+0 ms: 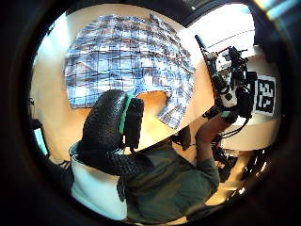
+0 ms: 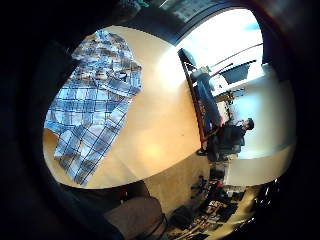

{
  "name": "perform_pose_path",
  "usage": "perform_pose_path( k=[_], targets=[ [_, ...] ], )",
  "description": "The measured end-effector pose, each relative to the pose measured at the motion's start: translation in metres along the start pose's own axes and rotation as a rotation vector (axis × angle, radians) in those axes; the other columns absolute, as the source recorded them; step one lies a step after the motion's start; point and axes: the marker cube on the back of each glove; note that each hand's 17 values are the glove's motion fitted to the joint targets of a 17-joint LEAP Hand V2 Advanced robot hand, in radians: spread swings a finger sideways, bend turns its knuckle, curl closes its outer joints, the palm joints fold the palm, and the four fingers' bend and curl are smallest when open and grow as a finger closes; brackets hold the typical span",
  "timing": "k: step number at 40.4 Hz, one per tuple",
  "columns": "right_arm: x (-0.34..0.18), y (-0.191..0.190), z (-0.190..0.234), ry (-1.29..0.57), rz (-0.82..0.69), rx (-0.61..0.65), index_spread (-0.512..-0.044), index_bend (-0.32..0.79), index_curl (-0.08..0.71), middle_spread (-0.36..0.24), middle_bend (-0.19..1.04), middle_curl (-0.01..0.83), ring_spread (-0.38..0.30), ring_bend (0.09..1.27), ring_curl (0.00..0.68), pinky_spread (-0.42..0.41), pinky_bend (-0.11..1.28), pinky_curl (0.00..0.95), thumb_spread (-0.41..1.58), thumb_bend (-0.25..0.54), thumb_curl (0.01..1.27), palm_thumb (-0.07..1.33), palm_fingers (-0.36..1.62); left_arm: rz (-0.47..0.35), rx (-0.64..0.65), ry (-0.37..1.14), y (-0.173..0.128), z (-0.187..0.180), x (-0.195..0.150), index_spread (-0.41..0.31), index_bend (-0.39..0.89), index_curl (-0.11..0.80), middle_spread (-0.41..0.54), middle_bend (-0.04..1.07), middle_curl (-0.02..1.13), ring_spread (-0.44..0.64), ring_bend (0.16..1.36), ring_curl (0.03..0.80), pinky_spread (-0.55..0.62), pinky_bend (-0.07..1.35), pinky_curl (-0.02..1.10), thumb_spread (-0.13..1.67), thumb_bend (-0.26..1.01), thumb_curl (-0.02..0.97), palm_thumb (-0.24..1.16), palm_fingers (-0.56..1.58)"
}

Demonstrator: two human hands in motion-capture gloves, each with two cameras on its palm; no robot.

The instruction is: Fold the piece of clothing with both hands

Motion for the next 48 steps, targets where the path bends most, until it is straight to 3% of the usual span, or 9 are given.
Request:
perform_pose_path(
  k=[3, 20, 27, 39, 45, 47, 48],
  targets=[
    [-0.001, 0.004, -0.003, 0.003, -0.003, -0.013, -0.386, 0.13, 0.147, 0.011, 0.19, 0.189, 0.155, 0.4, 0.178, 0.288, 0.58, 0.272, 1.15, 0.055, 0.18, 0.24, 0.11, 0.001, -0.065, 0.046, 0.009, 0.003, 0.006, -0.08, 0.13, 0.16, 0.085, 0.24, 0.26, 0.29, 0.55, 0.233, 0.37, 0.48, 0.21, 1.06, 0.03, 0.21, 0.25, 0.24],
    [0.005, 0.001, 0.0, -0.023, -0.036, 0.023, -0.396, 0.14, 0.193, 0.011, 0.19, 0.25, 0.162, 0.42, 0.214, 0.297, 0.59, 0.308, 1.21, -0.011, 0.24, 0.26, 0.08, 0.016, -0.095, 0.027, 0.016, 0.001, 0.004, -0.082, 0.14, 0.219, 0.088, 0.25, 0.33, 0.31, 0.58, 0.266, 0.39, 0.5, 0.25, 1.11, -0.02, 0.269, 0.26, 0.21],
    [0.019, -0.003, 0.02, 0.005, -0.062, 0.05, -0.396, 0.12, 0.196, 0.011, 0.18, 0.262, 0.154, 0.43, 0.227, 0.291, 0.65, 0.328, 1.22, -0.015, 0.25, 0.27, 0.11, 0.037, -0.09, -0.016, 0.009, 0.034, -0.01, -0.082, 0.13, 0.234, 0.089, 0.25, 0.35, 0.31, 0.59, 0.275, 0.39, 0.51, 0.26, 1.11, -0.02, 0.284, 0.27, 0.2],
    [0.046, -0.009, 0.058, 0.034, -0.073, -0.048, -0.397, 0.09, 0.182, 0.001, 0.19, 0.279, 0.146, 0.49, 0.256, 0.261, 0.72, 0.356, 1.18, -0.013, 0.28, 0.32, 0.11, 0.041, -0.236, 0.011, 0.016, 0.063, -0.018, -0.077, 0.1, 0.222, 0.098, 0.25, 0.37, 0.31, 0.63, 0.295, 0.39, 0.56, 0.29, 1.1, -0.02, 0.303, 0.28, 0.16],
    [0.048, -0.009, 0.082, 0.006, -0.146, -0.138, -0.398, 0.07, 0.163, -0.001, 0.2, 0.294, 0.143, 0.52, 0.27, 0.245, 0.75, 0.363, 1.15, -0.015, 0.3, 0.34, 0.13, -0.005, -0.425, -0.009, 0.037, 0.059, -0.011, -0.074, 0.11, 0.22, 0.101, 0.26, 0.38, 0.31, 0.63, 0.3, 0.38, 0.59, 0.31, 1.08, -0.01, 0.317, 0.32, 0.15],
    [0.046, -0.007, 0.089, -0.009, -0.184, -0.186, -0.398, 0.09, 0.162, -0.001, 0.2, 0.297, 0.142, 0.52, 0.27, 0.243, 0.74, 0.36, 1.15, -0.019, 0.3, 0.34, 0.12, 0.02, -0.446, -0.006, 0.039, 0.061, -0.009, -0.075, 0.11, 0.219, 0.102, 0.26, 0.38, 0.31, 0.64, 0.301, 0.38, 0.59, 0.31, 1.07, -0.02, 0.32, 0.32, 0.15],
    [0.045, -0.005, 0.092, -0.016, -0.21, -0.219, -0.398, 0.04, 0.146, -0.005, 0.19, 0.296, 0.126, 0.57, 0.29, 0.216, 0.79, 0.378, 1.14, -0.017, 0.3, 0.35, 0.15, 0.048, -0.448, 0.005, 0.038, 0.065, -0.007, -0.07, 0.12, 0.223, 0.102, 0.26, 0.38, 0.31, 0.64, 0.302, 0.38, 0.59, 0.31, 1.07, -0.01, 0.324, 0.34, 0.15]
  ],
)
